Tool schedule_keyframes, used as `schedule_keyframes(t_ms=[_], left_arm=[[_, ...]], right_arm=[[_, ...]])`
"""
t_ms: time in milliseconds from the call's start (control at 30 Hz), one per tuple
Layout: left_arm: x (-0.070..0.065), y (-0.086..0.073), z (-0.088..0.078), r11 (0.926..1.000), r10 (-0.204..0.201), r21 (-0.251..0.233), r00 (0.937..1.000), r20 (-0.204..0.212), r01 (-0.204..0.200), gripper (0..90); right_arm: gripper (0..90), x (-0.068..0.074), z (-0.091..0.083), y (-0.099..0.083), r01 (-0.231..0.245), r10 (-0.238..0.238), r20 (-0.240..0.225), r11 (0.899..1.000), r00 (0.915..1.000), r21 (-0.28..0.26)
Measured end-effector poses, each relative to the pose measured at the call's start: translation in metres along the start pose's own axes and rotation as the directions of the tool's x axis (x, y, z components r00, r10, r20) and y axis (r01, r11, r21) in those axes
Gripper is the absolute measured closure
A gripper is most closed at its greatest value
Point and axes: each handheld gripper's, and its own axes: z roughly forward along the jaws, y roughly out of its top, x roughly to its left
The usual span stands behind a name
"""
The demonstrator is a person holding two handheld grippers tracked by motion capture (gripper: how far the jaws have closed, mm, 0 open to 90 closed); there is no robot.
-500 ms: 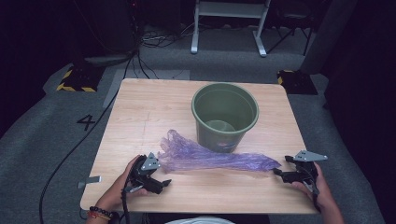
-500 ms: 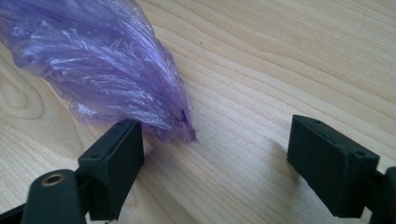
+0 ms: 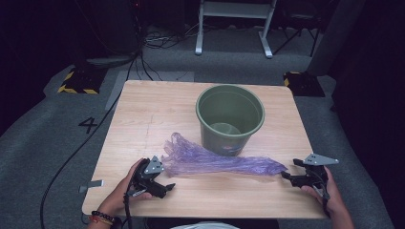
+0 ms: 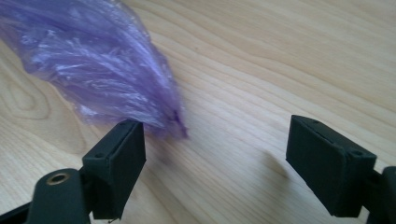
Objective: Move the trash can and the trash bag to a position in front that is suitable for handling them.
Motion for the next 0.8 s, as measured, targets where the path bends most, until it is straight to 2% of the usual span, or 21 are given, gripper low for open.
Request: schedule_keyframes(t_ms=[100,167,233,467,667,700,800], left_arm=[[0.0,0.0,0.0,1.0,-0.001,0.001,1.0,0.001,0.001,6.4],[0.0,0.0,0.0,1.0,-0.002,0.002,1.0,0.001,0.002,6.4],[0.0,0.0,0.0,1.0,-0.001,0.002,1.0,0.001,0.001,6.4],[0.0,0.0,0.0,1.0,-0.001,0.001,1.0,0.002,0.001,6.4],[0.0,0.0,0.0,1.0,-0.002,0.001,1.0,0.002,0.002,6.4],[0.0,0.0,0.0,1.0,-0.001,-0.001,1.0,0.003,0.001,6.4],[0.0,0.0,0.0,1.0,-0.001,0.0,1.0,0.002,0.001,6.4]], right_arm=[[20.0,-0.003,-0.007,-0.001,-0.019,0.019,0.014,1.0,0.9997,-0.019],[22.4,-0.005,-0.013,-0.001,-0.022,0.023,0.043,0.999,0.9988,-0.04],[28.4,-0.005,-0.017,0.001,-0.009,0.012,0.056,0.998,0.9983,-0.057],[37.0,-0.001,-0.028,0.005,0.023,-0.015,0.083,0.996,0.9964,-0.086],[30.9,0.001,-0.034,0.008,0.026,-0.018,0.073,0.994,0.9972,-0.111],[28.7,0.005,-0.033,0.01,0.038,-0.032,0.057,0.994,0.9979,-0.104],[28.0,0.01,-0.031,0.012,0.059,-0.055,0.047,0.994,0.9974,-0.094]])
